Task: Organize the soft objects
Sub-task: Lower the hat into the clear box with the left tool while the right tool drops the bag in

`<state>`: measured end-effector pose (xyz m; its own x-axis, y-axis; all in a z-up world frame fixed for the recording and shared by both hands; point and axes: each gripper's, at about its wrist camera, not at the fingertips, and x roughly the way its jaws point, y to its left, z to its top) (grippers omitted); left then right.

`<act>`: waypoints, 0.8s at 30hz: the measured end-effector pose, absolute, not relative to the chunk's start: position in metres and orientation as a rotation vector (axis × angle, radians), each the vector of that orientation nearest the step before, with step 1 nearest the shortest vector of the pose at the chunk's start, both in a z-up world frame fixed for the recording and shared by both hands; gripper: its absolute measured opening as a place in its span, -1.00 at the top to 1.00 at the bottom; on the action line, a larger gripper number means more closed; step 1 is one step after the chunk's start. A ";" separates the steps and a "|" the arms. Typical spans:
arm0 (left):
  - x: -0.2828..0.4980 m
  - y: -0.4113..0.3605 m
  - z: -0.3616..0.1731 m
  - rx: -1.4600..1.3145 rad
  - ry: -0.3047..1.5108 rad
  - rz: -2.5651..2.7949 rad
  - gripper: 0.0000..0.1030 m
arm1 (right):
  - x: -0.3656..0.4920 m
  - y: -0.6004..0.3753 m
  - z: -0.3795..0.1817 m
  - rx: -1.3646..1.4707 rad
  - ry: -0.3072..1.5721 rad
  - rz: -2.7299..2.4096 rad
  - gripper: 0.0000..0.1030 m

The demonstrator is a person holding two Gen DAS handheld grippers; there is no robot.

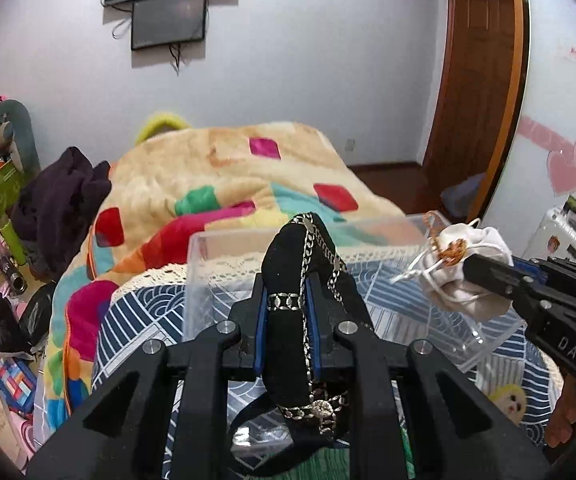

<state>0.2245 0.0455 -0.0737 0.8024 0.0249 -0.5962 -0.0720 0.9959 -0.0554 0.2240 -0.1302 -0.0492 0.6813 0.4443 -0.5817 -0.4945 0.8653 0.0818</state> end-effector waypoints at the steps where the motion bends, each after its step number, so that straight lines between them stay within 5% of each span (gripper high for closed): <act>1: 0.228 0.044 -0.076 -0.073 0.649 0.047 0.68 | 0.227 -0.129 -0.053 -0.085 0.652 0.536 0.75; 16: 0.235 0.041 -0.096 -0.084 0.750 0.027 0.54 | 0.236 -0.121 -0.074 -0.175 0.808 0.578 0.71; 24: 0.213 0.040 -0.079 -0.059 0.724 0.005 0.20 | 0.230 -0.129 -0.060 -0.160 0.770 0.584 0.36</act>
